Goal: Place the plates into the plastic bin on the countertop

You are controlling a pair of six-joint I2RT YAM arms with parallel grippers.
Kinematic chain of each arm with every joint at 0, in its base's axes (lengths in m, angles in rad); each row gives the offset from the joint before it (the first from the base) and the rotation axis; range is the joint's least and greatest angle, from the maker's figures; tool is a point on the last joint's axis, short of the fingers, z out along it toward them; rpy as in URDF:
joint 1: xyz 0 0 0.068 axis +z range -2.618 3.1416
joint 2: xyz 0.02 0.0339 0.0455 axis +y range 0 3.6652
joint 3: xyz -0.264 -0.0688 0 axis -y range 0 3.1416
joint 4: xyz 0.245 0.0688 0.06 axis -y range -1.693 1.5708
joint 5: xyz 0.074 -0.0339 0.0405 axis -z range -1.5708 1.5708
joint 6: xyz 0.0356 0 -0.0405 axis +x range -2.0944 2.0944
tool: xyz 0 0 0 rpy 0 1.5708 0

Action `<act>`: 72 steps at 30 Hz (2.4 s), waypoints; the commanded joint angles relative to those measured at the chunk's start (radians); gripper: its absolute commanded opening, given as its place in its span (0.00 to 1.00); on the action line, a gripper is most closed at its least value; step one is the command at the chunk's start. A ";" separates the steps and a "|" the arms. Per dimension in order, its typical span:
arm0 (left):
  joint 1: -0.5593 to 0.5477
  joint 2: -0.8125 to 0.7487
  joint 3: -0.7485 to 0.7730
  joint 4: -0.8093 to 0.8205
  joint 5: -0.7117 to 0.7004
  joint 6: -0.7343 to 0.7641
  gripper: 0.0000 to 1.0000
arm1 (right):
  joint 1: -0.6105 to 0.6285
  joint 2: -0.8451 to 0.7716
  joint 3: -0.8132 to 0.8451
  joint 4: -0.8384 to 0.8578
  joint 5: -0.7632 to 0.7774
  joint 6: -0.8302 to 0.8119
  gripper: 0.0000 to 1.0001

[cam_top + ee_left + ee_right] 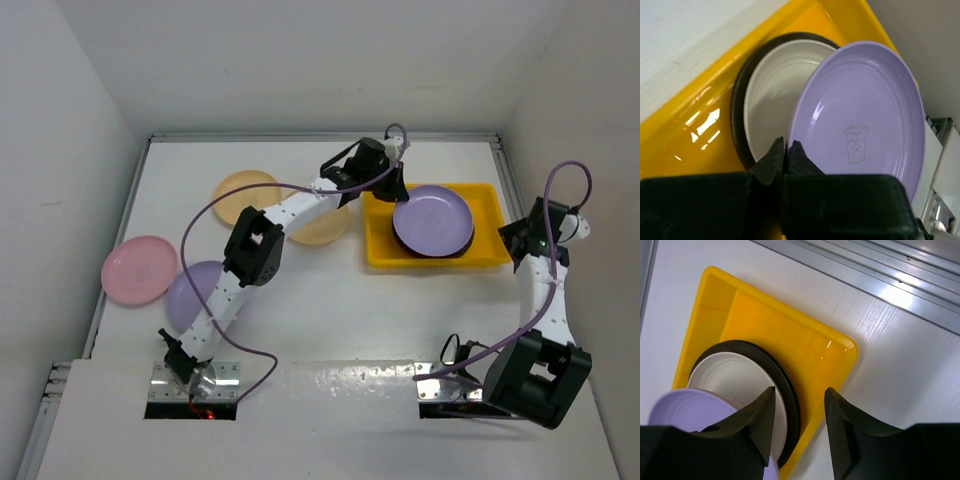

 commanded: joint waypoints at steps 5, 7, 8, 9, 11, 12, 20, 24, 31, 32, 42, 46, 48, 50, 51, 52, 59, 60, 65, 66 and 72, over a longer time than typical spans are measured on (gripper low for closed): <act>-0.002 0.013 0.047 0.149 -0.081 0.001 0.00 | -0.007 -0.011 -0.023 0.021 -0.036 -0.024 0.43; -0.011 0.024 0.047 0.150 -0.090 0.001 0.00 | -0.009 -0.008 -0.023 0.016 -0.038 -0.030 0.43; -0.011 0.034 0.047 0.159 -0.090 0.001 0.00 | -0.007 -0.002 -0.023 0.015 -0.038 -0.033 0.43; -0.011 0.045 0.047 0.159 -0.099 0.001 0.00 | -0.012 -0.006 -0.022 0.013 -0.042 -0.035 0.43; -0.011 0.045 0.047 0.169 -0.111 0.001 0.00 | -0.009 -0.003 -0.022 0.015 -0.053 -0.044 0.43; -0.020 0.057 0.047 0.170 -0.121 0.012 0.00 | -0.010 -0.005 -0.022 0.012 -0.052 -0.045 0.43; -0.040 0.067 0.027 0.231 -0.167 0.049 0.15 | -0.007 -0.010 -0.037 0.018 -0.052 -0.061 0.43; -0.040 0.067 0.027 0.231 -0.176 0.069 0.42 | -0.009 -0.013 -0.042 0.024 -0.056 -0.061 0.44; -0.040 0.056 0.090 0.196 -0.176 0.145 0.61 | 0.007 0.007 -0.005 0.030 -0.089 -0.125 0.48; -0.040 0.042 0.104 0.179 -0.176 0.176 0.63 | 0.028 0.012 0.022 0.027 -0.085 -0.133 0.48; 0.200 -0.316 -0.051 -0.096 -0.308 0.533 0.92 | 0.499 0.323 0.415 -0.030 -0.331 -0.397 0.65; 0.407 -0.525 -0.218 -0.237 -0.397 0.553 0.92 | 0.651 0.500 0.483 0.038 -0.329 -0.221 0.59; 0.537 -0.649 -0.320 -0.315 -0.453 0.553 0.92 | 0.743 0.565 0.519 0.051 -0.255 -0.121 0.57; 0.617 -0.775 -0.405 -0.358 -0.493 0.553 0.92 | 0.818 0.644 0.541 0.061 -0.201 -0.073 0.56; 0.656 -0.823 -0.510 -0.358 -0.530 0.553 0.93 | 0.833 0.658 0.549 0.058 -0.146 -0.017 0.54; 0.729 -0.870 -0.569 -0.358 -0.541 0.562 0.93 | 0.861 0.712 0.555 0.039 -0.129 0.041 0.54; 1.015 -1.173 -0.980 -0.358 -0.532 0.573 0.97 | 0.935 0.837 0.595 -0.019 -0.024 0.203 0.52; 1.032 -1.191 -1.011 -0.358 -0.546 0.573 0.97 | 0.951 0.849 0.602 -0.024 -0.015 0.214 0.52; 1.058 -1.222 -1.109 -0.358 -0.589 0.553 0.97 | 0.946 0.943 0.615 0.031 -0.058 0.284 0.50; 1.058 -1.222 -1.119 -0.358 -0.589 0.553 0.97 | 0.945 0.969 0.624 0.045 -0.062 0.294 0.48; 1.058 -1.222 -1.119 -0.358 -0.578 0.526 0.97 | 0.952 1.040 0.694 -0.003 0.005 0.284 0.01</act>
